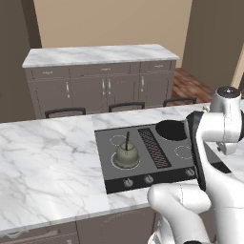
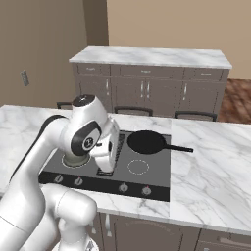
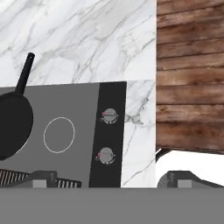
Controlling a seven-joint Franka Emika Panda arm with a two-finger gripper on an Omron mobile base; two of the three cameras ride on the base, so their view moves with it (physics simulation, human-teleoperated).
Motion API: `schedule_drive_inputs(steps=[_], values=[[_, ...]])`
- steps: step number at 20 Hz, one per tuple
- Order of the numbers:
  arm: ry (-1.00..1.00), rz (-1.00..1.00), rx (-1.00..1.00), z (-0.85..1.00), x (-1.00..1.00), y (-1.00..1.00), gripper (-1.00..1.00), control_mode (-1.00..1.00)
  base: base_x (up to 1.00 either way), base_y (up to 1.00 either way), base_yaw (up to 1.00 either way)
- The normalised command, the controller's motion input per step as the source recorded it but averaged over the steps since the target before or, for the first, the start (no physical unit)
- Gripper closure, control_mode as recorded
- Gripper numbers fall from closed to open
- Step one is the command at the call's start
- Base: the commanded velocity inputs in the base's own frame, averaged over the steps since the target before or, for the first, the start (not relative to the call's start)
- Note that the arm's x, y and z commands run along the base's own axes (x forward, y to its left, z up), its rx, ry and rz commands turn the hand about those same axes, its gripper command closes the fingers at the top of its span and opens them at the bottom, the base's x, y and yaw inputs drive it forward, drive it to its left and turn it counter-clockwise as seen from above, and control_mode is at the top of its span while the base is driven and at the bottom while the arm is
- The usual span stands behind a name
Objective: Pick the pan from the cabinet and place it on the stove. Then turn on the stove burner for the pan.
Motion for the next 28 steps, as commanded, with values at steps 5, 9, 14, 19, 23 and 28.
schedule_drive_inputs(steps=[5,9,14,19,23,28], values=[[0.06,0.38,-0.04,0.01,0.00,0.14,-1.00,-1.00,0.00,0.00,0.00],[0.07,0.37,-0.08,0.00,0.02,0.11,-1.00,-1.00,0.00,0.00,0.00],[0.08,0.34,-0.12,0.00,0.12,0.10,-1.00,-1.00,0.00,0.00,0.00],[0.06,0.34,-0.12,-0.13,0.21,0.05,-1.00,-1.00,0.00,0.00,0.00],[0.08,0.33,-0.09,-0.23,0.16,0.03,-1.00,-1.00,0.00,0.00,0.00],[0.14,0.32,-0.11,-0.25,0.01,0.04,-1.00,-1.00,0.00,0.00,0.00]])
